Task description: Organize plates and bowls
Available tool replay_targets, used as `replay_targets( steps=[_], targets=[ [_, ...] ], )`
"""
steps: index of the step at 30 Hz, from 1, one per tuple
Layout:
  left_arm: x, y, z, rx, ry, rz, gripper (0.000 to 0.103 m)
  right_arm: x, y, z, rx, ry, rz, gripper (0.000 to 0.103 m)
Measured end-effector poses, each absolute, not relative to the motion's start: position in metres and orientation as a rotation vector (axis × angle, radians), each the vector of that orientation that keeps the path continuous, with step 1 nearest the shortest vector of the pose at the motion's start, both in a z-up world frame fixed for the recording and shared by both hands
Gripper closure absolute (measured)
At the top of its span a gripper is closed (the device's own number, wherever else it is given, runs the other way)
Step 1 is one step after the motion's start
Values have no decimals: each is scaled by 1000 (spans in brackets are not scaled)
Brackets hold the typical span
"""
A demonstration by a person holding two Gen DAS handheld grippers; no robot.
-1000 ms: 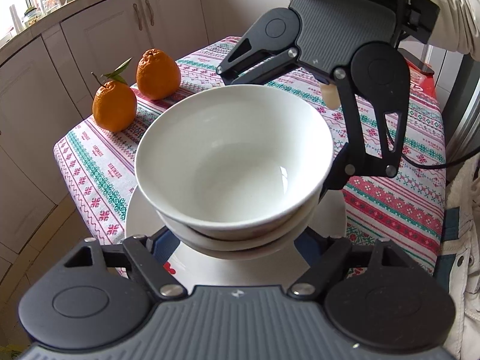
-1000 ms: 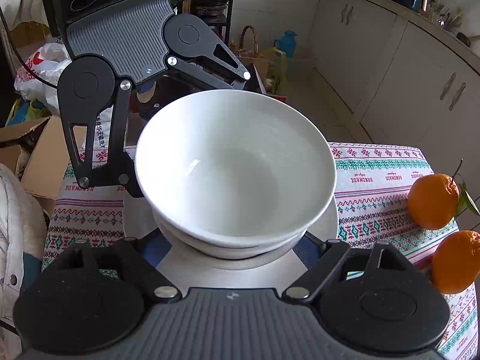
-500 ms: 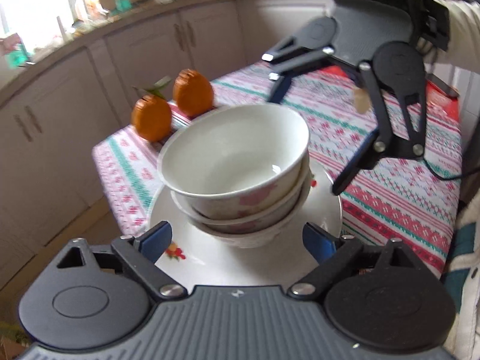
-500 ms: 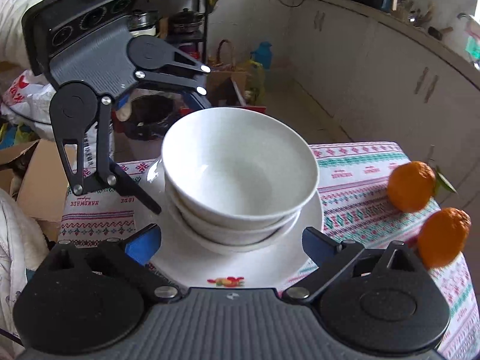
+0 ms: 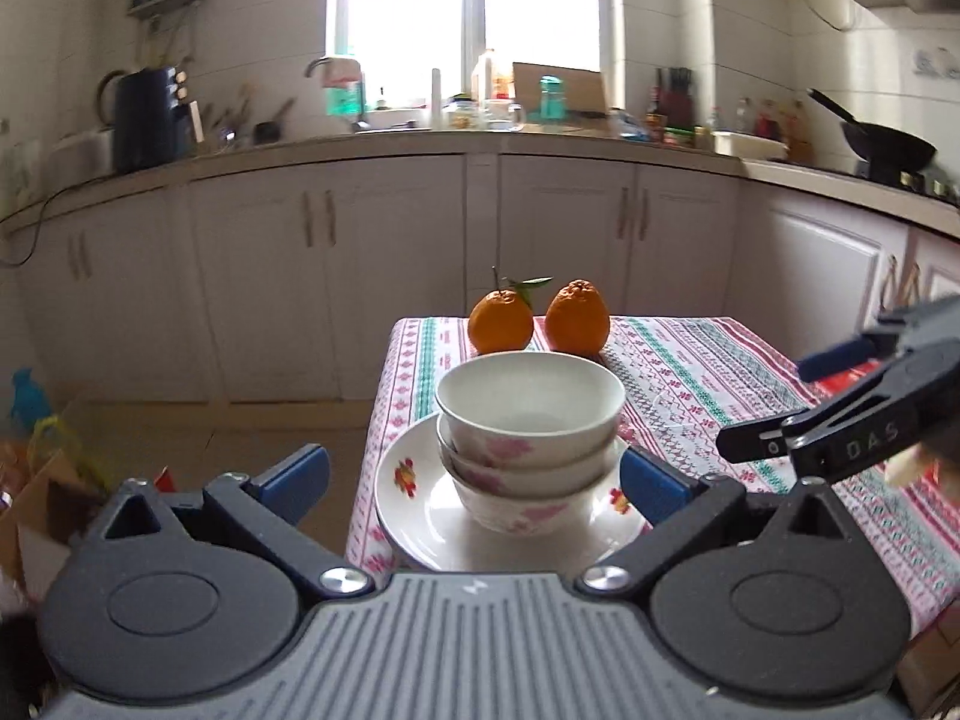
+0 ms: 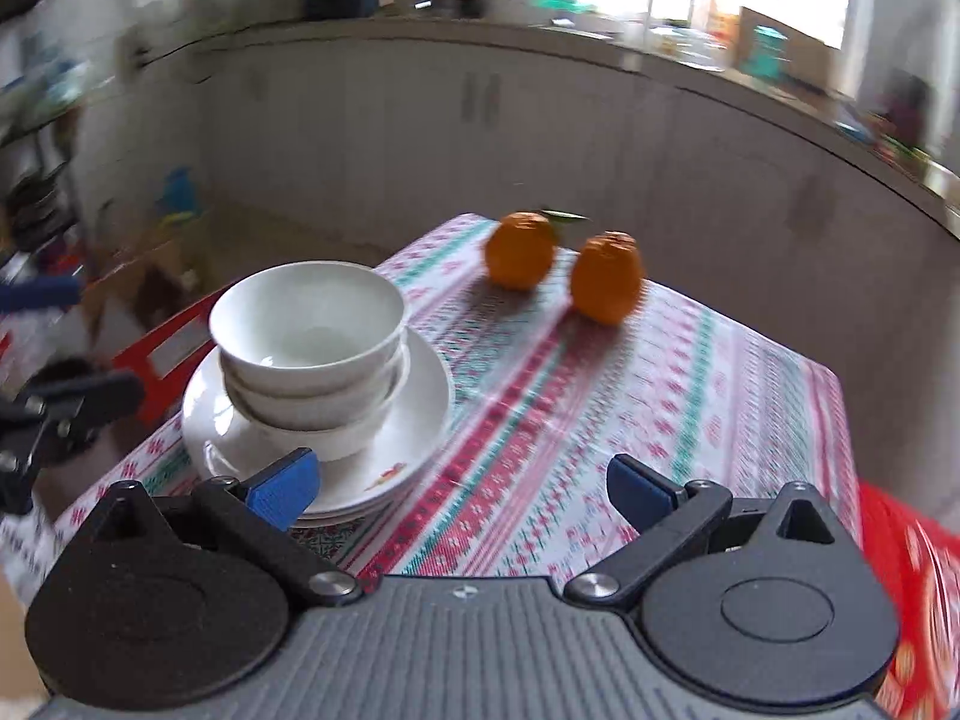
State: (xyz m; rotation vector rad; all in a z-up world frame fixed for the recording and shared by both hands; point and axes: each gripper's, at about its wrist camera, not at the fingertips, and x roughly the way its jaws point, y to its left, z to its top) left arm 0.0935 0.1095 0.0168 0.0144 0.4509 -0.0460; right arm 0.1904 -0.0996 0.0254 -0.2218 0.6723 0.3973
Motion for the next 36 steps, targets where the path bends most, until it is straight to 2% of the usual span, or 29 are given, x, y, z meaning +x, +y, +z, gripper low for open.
replay_targets(
  steps=[6,15,36],
  targets=[
    [59,89,20,0,449,40,1,139,-118,25,-110,652,311,0],
    [29,73,23,-18,468,91,1,97,-118,27,-132,605,257,0],
    [24,67,26,-16,463,107,1,88,-115,27,-139,566,221,0]
  ],
)
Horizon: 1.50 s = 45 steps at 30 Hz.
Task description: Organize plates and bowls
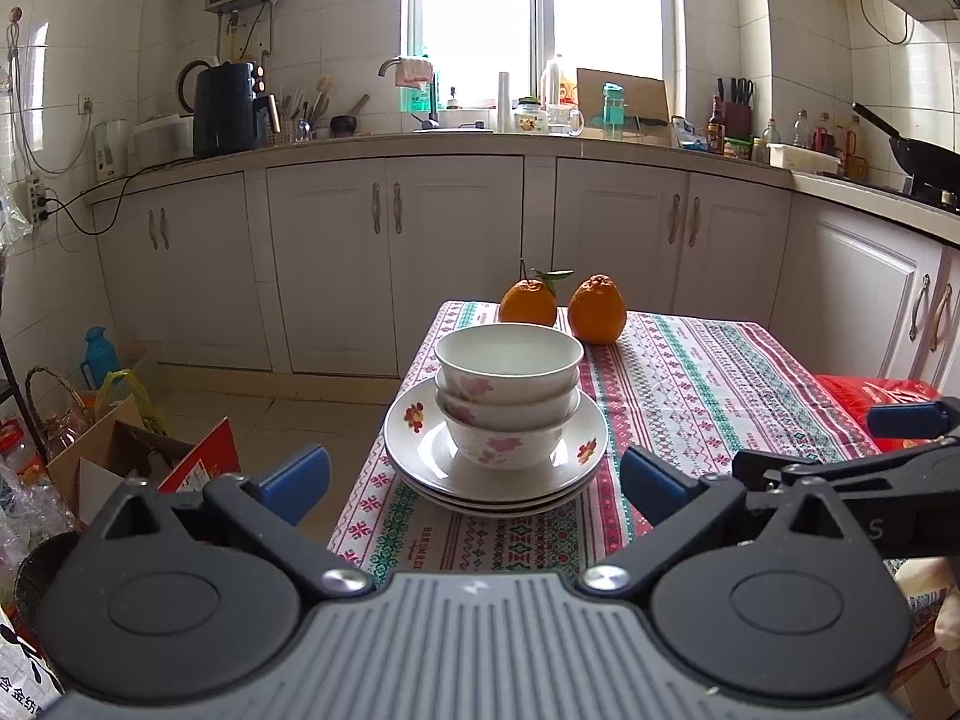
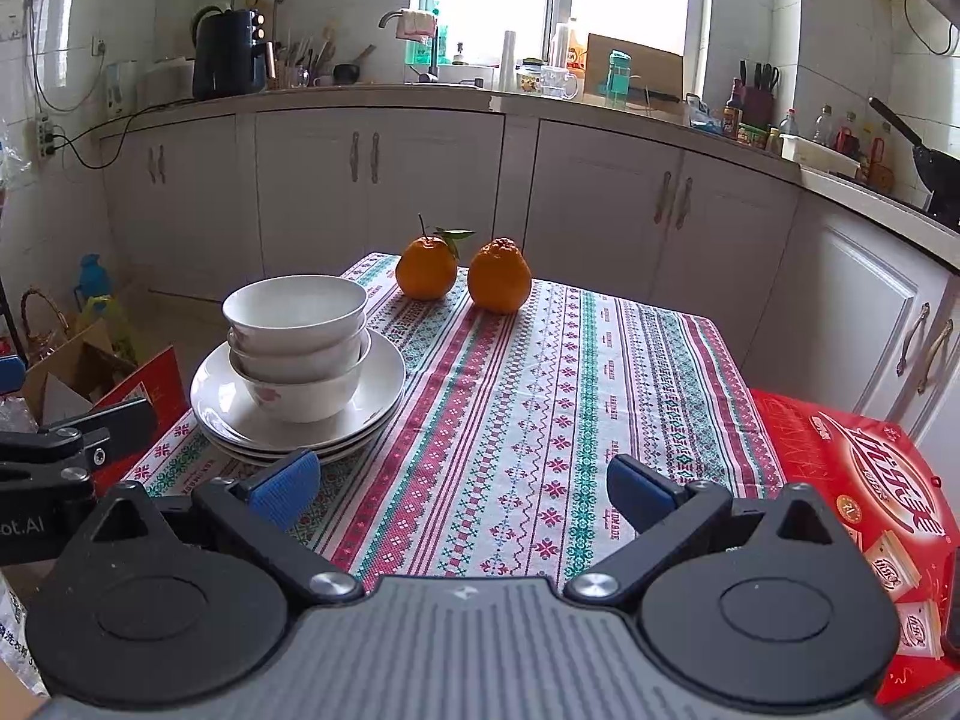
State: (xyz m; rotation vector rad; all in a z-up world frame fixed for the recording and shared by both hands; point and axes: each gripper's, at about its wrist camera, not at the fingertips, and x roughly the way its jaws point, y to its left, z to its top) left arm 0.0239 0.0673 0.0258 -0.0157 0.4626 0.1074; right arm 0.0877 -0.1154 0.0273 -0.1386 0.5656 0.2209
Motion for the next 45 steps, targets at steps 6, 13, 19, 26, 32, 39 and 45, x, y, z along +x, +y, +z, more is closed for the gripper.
replay_targets(
  steps=[6,13,19,26,32,39,45],
  targets=[
    [24,66,26,-11,464,113,1,87,-117,28,-137,561,221,0],
    [23,65,28,-12,461,114,1,85,-117,31,-138,550,213,0],
    [23,65,27,-12,462,115,1,83,-117,32,-139,549,211,0],
    [22,65,28,-13,464,118,1,83,-118,34,-138,544,209,0],
    [21,65,29,-15,462,121,1,82,-118,35,-139,537,205,0],
    [21,64,29,-16,463,121,1,83,-118,35,-140,537,205,0],
    [22,64,29,-20,464,120,1,83,-118,36,-140,536,202,0]
  ],
)
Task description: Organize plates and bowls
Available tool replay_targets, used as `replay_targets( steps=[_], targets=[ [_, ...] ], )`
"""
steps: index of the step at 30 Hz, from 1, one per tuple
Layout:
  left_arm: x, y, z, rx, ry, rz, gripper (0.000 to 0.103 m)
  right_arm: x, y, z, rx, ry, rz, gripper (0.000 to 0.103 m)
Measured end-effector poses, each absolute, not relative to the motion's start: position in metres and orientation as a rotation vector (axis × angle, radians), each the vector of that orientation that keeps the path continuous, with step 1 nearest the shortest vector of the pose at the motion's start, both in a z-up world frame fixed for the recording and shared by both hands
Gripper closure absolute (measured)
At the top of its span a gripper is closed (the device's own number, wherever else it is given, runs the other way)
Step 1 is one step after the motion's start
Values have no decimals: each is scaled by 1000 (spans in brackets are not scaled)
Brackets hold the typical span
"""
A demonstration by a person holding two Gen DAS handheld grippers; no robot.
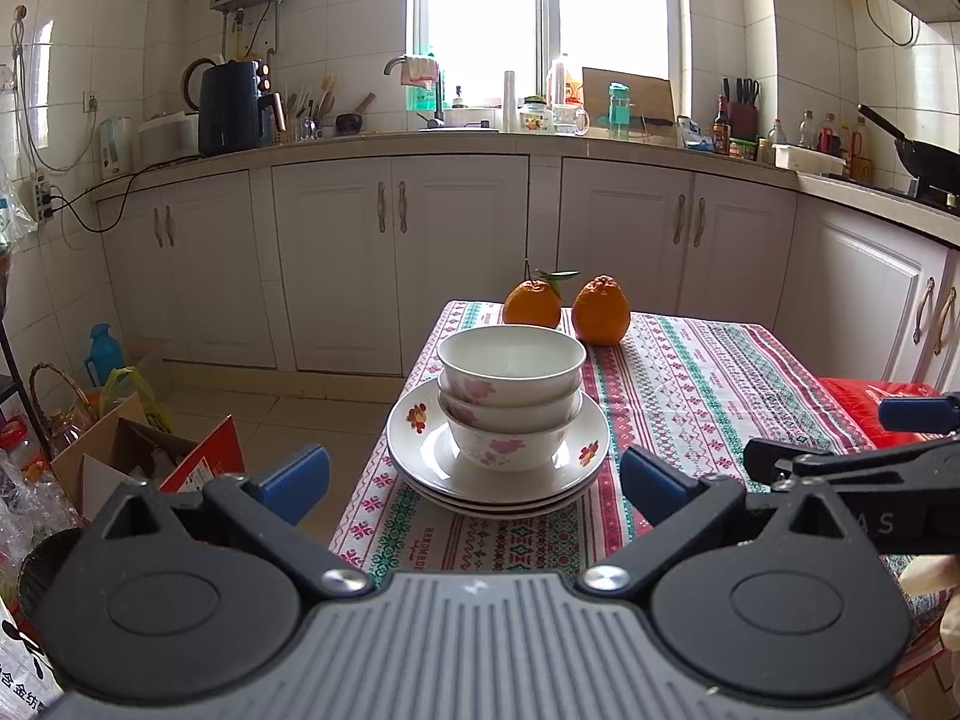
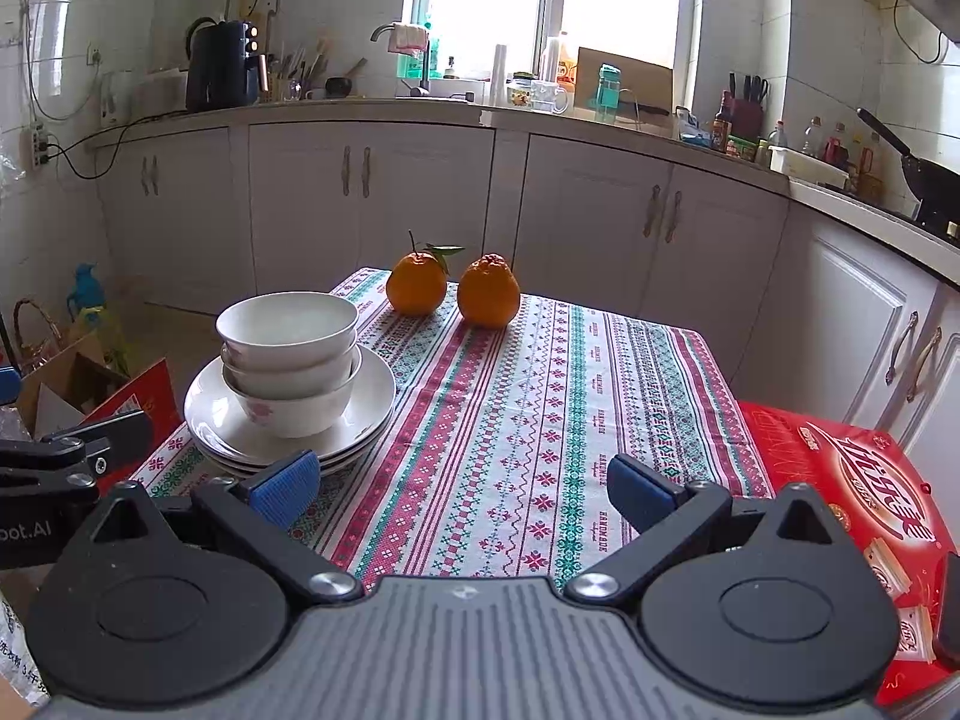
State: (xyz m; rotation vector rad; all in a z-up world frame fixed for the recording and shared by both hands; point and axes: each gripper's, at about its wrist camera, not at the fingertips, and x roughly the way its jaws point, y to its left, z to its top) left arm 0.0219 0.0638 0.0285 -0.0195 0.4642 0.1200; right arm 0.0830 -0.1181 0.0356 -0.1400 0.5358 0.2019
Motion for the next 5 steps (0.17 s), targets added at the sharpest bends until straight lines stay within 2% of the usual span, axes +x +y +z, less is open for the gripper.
replay_targets(
  steps=[5],
  targets=[
    [22,64,29,-17,464,121,1,84,-119,36,-139,538,201,0]
  ],
)
